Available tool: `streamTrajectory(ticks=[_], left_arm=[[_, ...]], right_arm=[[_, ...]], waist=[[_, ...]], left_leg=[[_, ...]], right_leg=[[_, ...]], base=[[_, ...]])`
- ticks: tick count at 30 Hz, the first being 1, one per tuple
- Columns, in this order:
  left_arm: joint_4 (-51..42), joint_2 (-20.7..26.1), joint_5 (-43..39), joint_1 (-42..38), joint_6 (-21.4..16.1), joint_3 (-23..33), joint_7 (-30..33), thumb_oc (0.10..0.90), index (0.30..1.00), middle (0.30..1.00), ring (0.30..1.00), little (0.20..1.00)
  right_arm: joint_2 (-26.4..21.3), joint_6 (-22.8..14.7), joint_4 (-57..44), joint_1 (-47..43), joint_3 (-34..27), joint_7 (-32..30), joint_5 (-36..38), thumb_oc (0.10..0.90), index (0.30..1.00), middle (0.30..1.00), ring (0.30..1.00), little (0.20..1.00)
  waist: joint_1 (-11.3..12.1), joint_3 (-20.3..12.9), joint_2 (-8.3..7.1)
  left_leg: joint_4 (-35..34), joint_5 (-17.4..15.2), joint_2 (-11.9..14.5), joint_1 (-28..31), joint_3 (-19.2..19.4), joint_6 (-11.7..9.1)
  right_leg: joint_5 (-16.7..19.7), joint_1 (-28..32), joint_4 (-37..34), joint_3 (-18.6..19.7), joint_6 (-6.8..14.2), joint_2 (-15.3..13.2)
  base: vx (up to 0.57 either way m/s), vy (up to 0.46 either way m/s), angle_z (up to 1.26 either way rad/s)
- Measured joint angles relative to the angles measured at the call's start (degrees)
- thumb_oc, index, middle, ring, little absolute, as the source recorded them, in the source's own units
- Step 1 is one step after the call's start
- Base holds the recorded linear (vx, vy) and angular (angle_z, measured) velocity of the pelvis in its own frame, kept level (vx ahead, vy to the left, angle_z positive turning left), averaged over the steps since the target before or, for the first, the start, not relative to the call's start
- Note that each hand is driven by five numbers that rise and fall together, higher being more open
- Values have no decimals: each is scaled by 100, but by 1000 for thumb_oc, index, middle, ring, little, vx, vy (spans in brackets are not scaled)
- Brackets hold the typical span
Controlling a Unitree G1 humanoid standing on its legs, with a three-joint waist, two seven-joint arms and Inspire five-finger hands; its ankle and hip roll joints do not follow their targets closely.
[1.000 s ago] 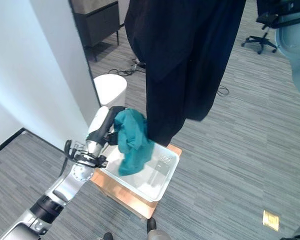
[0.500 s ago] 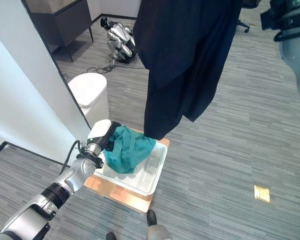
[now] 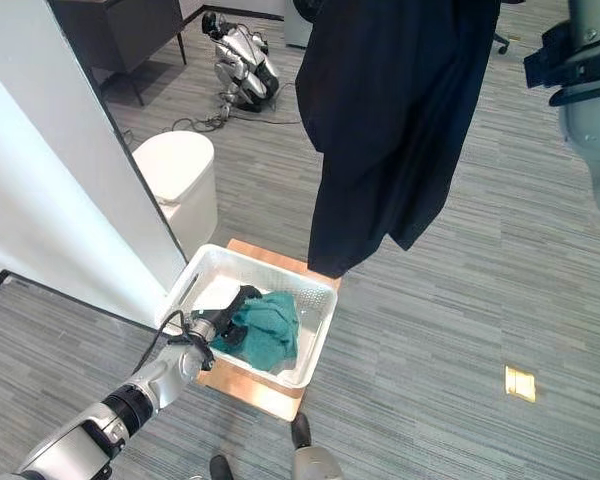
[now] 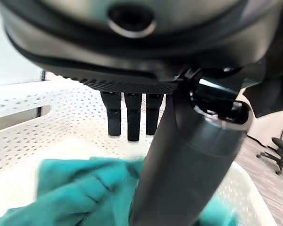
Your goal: Pick up bed clothes into laundry basket.
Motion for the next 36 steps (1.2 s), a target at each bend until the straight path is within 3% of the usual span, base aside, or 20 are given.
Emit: streamTrajectory(ticks=[4, 9, 13, 14, 15, 18, 20, 23, 28, 32, 36], left_arm=[[-48, 62, -85, 25, 20, 516, 12, 800, 900, 900, 900, 900], [-1023, 510, -609, 308, 22, 1319, 63, 800, 900, 900, 900, 900], [-2659, 665, -1482, 1288, -158, 2305, 148, 800, 900, 900, 900, 900], [-2879, 667, -1644, 1425, -196, 2386, 160, 800, 900, 900, 900, 900], [-3173, 685, -2149, 1668, -365, 2459, 139, 800, 900, 900, 900, 900], [-3464, 661, -2773, 2033, -495, 2514, 29, 800, 900, 900, 900, 900], [-3587, 672, -3318, 2284, -505, 2608, -80, 800, 900, 900, 900, 900], [-3814, 678, -4172, 2619, -526, 2745, -232, 800, 900, 900, 900, 900], [-4054, 637, -4756, 2925, -565, 2958, -430, 800, 900, 900, 900, 900], [-4059, 554, -4968, 2976, -642, 3026, -486, 800, 900, 900, 900, 900], [-4062, 526, -4967, 3074, -657, 3045, -564, 800, 900, 900, 900, 900]], right_arm=[[0, 30, -105, -6, -27, 0, -18, 400, 300, 300, 300, 300], [13, 63, -244, -7, -31, 24, -18, 400, 300, 300, 300, 300], [145, 60, -464, 262, -371, 47, -2, 400, 300, 300, 300, 300], [145, 58, -477, 336, -449, 57, 6, 400, 300, 300, 300, 300], [259, 49, -454, 453, -599, 134, 37, 400, 300, 300, 300, 300], [402, 48, -407, 650, -717, 235, 126, 400, 300, 300, 300, 300], [667, 57, -370, 1035, -947, 275, 134, 400, 300, 300, 300, 300], [1330, 78, -430, 2168, -1768, 318, 115, 400, 300, 300, 300, 300], [2588, 320, -465, 3613, -2475, 408, -170, 400, 300, 300, 300, 300], [3364, 510, -425, 4565, -2469, 701, -504, 400, 300, 300, 300, 300], [3629, 542, -297, 4920, -2268, 865, -744, 400, 300, 300, 300, 300]], waist=[[83, 12, -26], [171, 32, -57], [311, 39, -83], [292, 39, -95], [497, 29, -96], [651, 10, -154], [762, -26, -241], [850, -53, -356], [1044, -40, -363], [1158, 21, -292], [1208, 118, -190]], left_leg=[[0, 0, 1, 99, -20, 1], [-1, 1, 6, 186, -151, 1], [0, -4, 16, 279, -263, 6], [0, -4, 16, 283, -305, 6], [0, -4, 13, 291, -360, 6], [1, -1, 0, 299, -426, 7], [1, 8, -4, 287, -459, 16], [2, 27, -27, 259, -641, 31], [2, 35, -64, 236, -731, 47], [1, 37, -69, 207, -772, 50], [1, 44, -67, 196, -782, 57]], right_leg=[[-13, 102, -4, -19, 14, -4], [-44, 267, -27, -156, 24, -22], [-109, 414, -38, -290, 18, -31], [-112, 434, -38, -309, 19, -31], [-120, 465, 2, -356, 24, -41], [-121, 493, -2, -408, 25, -60], [-139, 512, -38, -475, 34, -77], [-170, 575, -38, -620, 54, -115], [-177, 585, -38, -636, 59, -149], [-183, 584, -38, -715, 66, -163], [-183, 586, -38, -767, 66, -162]], base=[[3, -1, 1], [-3, -9, 12], [-3, -15, 14], [-2, 2, 27], [-3, 0, 16], [-17, 0, 13], [-13, -8, 13], [-8, 5, 26], [4, -4, 10], [7, -6, 4], [0, -3, 4]])
